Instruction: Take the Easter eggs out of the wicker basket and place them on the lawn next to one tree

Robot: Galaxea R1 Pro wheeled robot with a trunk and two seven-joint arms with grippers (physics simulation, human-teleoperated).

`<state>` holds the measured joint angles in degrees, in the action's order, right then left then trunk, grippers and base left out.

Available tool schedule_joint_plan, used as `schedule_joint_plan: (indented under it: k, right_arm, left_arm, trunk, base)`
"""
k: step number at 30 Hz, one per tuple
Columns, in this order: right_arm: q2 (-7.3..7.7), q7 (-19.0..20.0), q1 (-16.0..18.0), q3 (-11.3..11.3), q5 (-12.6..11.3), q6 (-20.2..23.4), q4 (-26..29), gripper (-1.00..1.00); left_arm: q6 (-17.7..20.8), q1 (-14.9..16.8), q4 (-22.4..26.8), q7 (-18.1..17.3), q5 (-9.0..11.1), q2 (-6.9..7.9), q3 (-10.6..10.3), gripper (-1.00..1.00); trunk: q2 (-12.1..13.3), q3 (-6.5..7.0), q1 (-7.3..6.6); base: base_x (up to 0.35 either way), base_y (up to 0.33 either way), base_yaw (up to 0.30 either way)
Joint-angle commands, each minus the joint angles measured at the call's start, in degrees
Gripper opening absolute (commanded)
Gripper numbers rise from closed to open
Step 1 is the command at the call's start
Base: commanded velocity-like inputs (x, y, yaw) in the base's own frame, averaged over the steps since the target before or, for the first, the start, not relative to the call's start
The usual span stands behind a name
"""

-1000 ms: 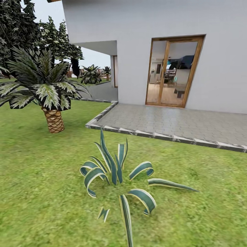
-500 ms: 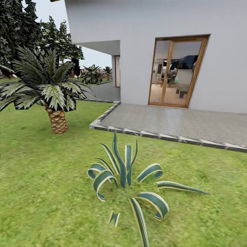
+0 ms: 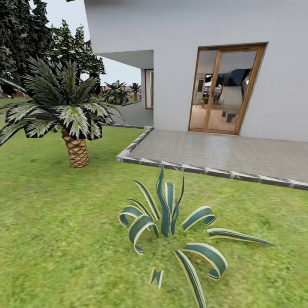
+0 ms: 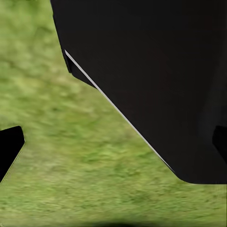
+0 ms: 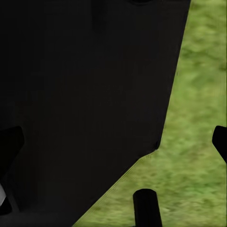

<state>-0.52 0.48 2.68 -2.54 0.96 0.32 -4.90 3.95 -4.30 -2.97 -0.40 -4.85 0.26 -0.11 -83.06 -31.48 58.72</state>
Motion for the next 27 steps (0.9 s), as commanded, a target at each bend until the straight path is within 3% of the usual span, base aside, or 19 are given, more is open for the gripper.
schedule_joint_plan:
  k: [1,27]
  right_arm:
    - [-0.01,0.0,0.1,-0.3,0.1,0.0,-0.1,1.00]
    - [-0.01,0.1,0.1,-0.2,0.1,0.0,-0.1,1.00]
  left_arm:
    - [0.2,0.0,0.1,0.0,-0.5,0.00,0.0,1.00]
    - [0.2,0.0,0.1,0.0,-0.5,0.00,0.0,1.00]
  trunk:
    - [0.0,-0.04,0.00]
    - [0.0,-0.04,0.00]
  base:
    - [0.026,0.323,0.000]
    - [0.002,0.323,0.000]
